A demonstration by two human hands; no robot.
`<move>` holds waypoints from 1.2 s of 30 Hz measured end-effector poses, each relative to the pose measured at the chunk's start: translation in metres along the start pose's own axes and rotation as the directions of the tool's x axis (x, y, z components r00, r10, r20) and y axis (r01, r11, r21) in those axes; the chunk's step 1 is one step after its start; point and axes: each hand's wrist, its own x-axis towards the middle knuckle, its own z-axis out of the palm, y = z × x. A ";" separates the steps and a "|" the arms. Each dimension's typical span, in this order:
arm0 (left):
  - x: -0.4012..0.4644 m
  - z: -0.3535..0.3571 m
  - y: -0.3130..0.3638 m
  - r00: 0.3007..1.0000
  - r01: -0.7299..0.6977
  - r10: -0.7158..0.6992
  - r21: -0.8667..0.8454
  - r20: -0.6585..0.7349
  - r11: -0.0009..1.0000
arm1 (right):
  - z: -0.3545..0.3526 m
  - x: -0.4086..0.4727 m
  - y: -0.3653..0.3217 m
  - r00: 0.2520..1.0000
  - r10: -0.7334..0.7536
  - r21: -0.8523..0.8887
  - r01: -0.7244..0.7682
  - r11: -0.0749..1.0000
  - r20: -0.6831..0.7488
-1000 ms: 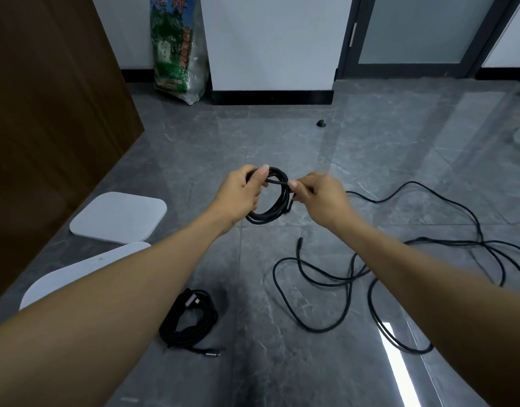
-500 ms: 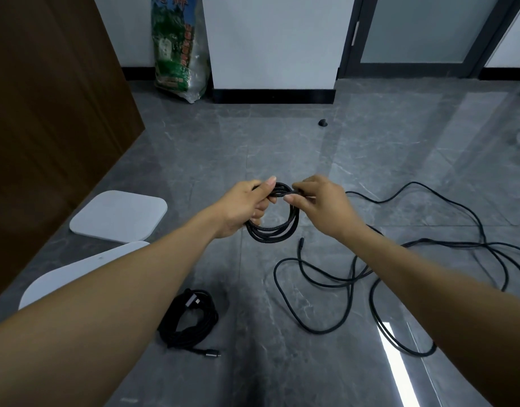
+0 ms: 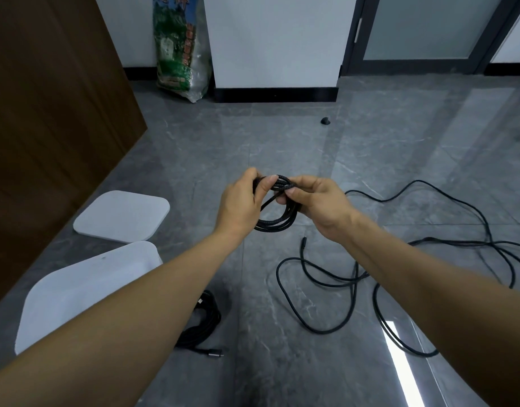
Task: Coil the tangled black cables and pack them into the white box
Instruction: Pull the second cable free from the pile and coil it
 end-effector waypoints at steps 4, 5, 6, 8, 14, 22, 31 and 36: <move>0.000 0.000 -0.001 0.999 -0.049 0.050 0.062 -0.020 0.997 | -0.001 -0.003 -0.006 0.988 0.116 0.111 -0.127 0.986 0.101; -0.001 0.001 0.001 0.998 -0.060 0.060 0.058 -0.009 0.997 | -0.002 -0.004 -0.009 0.974 0.169 0.139 -0.190 0.972 0.151; -0.002 0.002 0.002 0.998 -0.066 0.066 0.048 0.001 0.997 | -0.002 -0.005 -0.011 0.958 0.209 0.150 -0.240 0.959 0.196; -0.002 0.004 0.005 0.998 -0.067 0.066 0.033 0.007 0.997 | -0.004 -0.005 -0.014 0.939 0.233 0.154 -0.277 0.948 0.252; -0.001 0.007 0.005 0.996 -0.079 0.078 0.039 0.043 0.996 | -0.008 -0.008 -0.014 0.931 0.235 0.064 -0.263 0.963 0.279; -0.002 0.011 0.000 0.997 -0.049 0.041 0.119 0.068 0.992 | -0.001 0.000 -0.003 0.977 0.200 -0.426 -0.150 0.892 0.075; -0.004 0.010 -0.005 0.998 -0.033 0.026 0.141 0.049 0.989 | 0.008 -0.002 -0.006 0.882 0.444 -0.632 -0.435 0.641 -0.156; 0.003 0.009 -0.009 0.993 -0.043 0.026 0.141 0.119 0.989 | 0.007 0.003 -0.009 0.863 0.487 -0.584 -0.467 0.664 -0.137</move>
